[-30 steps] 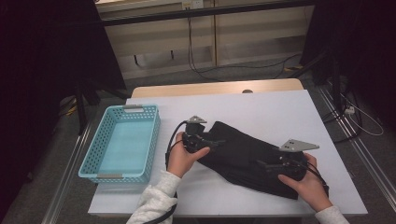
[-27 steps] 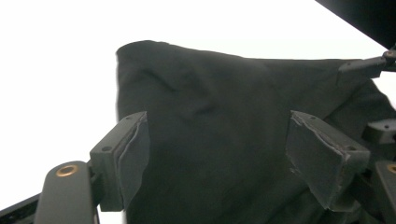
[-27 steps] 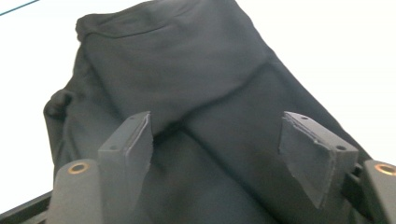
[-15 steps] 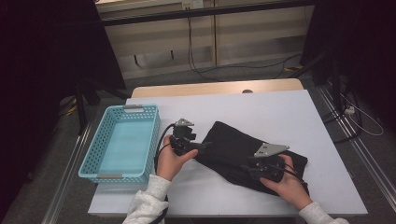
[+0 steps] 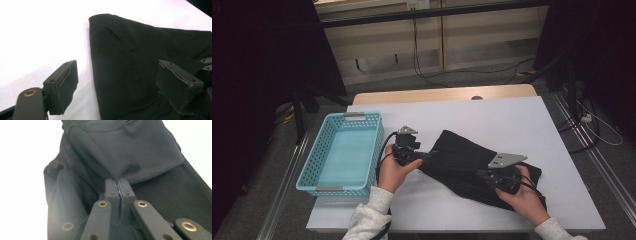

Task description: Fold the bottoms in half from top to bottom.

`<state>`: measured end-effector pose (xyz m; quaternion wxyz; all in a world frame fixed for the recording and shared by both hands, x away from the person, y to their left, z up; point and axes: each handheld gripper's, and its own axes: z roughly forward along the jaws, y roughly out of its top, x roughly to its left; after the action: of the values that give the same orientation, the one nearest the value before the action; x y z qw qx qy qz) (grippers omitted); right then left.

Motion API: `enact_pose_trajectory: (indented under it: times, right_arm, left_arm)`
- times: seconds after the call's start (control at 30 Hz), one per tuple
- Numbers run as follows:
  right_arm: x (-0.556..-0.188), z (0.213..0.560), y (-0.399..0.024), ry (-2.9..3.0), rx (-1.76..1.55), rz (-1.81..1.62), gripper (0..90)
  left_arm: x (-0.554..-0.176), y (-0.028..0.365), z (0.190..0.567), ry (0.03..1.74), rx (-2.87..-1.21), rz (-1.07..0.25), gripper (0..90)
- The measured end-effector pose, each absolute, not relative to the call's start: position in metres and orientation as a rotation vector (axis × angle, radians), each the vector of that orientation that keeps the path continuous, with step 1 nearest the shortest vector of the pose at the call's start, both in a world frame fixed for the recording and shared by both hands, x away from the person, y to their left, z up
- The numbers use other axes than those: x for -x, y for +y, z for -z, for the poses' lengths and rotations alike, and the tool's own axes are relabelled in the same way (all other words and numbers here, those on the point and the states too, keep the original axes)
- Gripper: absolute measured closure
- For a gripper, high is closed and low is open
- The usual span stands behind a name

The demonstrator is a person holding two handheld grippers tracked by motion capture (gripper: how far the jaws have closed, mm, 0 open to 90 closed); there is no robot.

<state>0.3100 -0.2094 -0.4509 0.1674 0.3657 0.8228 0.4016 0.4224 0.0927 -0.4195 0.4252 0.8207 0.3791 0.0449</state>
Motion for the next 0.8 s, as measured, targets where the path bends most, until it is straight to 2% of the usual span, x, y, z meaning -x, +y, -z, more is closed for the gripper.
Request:
enact_pose_trajectory:
  times: [0.8]
  right_arm:
    - [-0.289, 0.448, -0.232, 2.317, -1.075, -1.160, 88.1]
  left_arm:
    - [-0.431, 0.094, 0.418, 0.957, -2.055, -0.156, 16.9]
